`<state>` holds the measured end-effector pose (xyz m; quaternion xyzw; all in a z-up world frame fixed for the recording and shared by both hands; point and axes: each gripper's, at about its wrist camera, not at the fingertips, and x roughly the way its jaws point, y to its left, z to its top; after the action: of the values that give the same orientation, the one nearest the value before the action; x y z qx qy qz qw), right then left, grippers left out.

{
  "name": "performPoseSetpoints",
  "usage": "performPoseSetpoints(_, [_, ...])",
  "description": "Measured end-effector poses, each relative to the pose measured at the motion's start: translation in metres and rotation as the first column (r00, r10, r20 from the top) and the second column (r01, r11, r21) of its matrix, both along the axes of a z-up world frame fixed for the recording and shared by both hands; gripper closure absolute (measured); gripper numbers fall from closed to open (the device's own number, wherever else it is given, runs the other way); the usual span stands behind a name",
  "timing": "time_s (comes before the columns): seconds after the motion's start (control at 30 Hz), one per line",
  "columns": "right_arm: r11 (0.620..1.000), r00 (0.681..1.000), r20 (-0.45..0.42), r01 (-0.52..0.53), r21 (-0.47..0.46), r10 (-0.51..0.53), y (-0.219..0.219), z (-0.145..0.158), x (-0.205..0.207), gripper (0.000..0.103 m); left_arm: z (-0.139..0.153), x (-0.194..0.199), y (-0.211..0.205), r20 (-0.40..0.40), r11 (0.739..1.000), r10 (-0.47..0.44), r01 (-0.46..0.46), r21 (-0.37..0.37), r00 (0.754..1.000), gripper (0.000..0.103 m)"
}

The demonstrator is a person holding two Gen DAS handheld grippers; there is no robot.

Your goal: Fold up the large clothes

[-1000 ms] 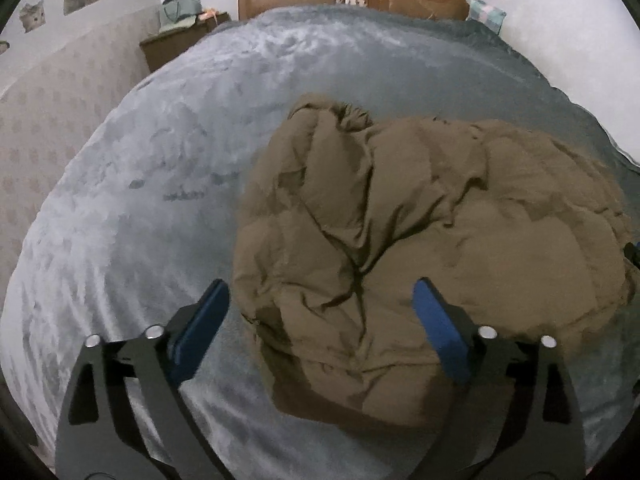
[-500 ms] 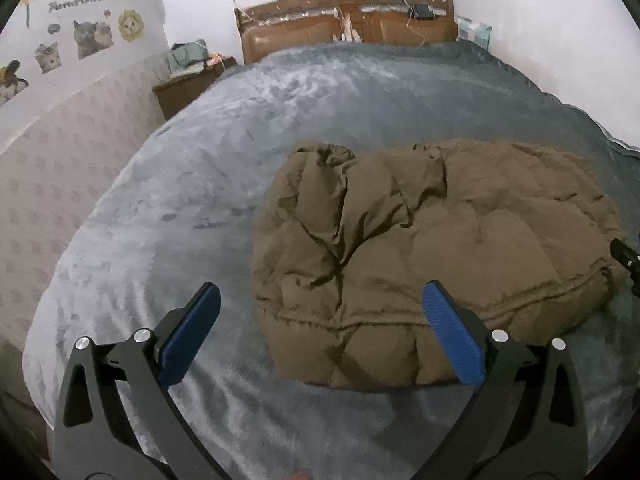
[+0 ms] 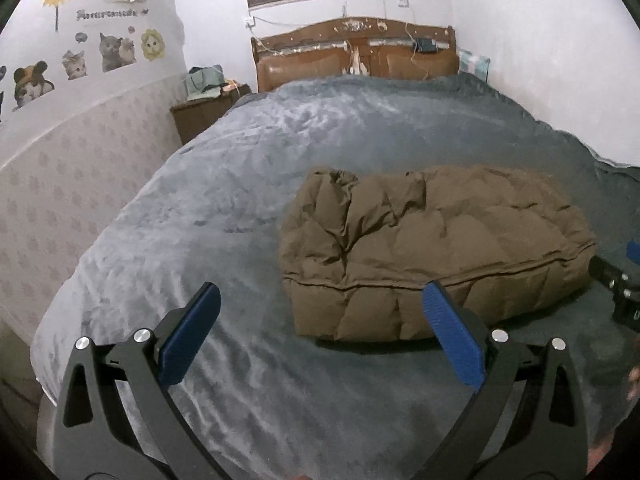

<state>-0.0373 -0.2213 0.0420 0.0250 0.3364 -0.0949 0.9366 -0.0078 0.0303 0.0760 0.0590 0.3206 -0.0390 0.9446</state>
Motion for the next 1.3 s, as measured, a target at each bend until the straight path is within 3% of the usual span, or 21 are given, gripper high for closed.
performPoseSetpoints(0.2, [1.000, 1.000, 0.019, 0.008, -0.004, -0.008, 0.011, 0.018, -0.022, 0.002, 0.011, -0.011, 0.002, -0.017, 0.997, -0.015, 0.013, -0.070, 1.000, 0.003])
performPoseSetpoints(0.67, [0.995, 0.992, 0.119, 0.037, -0.089, -0.027, 0.026, 0.068, -0.040, 0.002, 0.034, -0.014, 0.010, 0.008, 0.996, 0.012, -0.011, -0.089, 1.000, 0.003])
performPoseSetpoints(1.3, [0.997, 0.992, 0.124, 0.042, -0.067, -0.034, 0.022, 0.074, -0.041, 0.002, 0.044, -0.012, 0.017, 0.002, 0.994, 0.019, -0.018, -0.107, 1.000, 0.003])
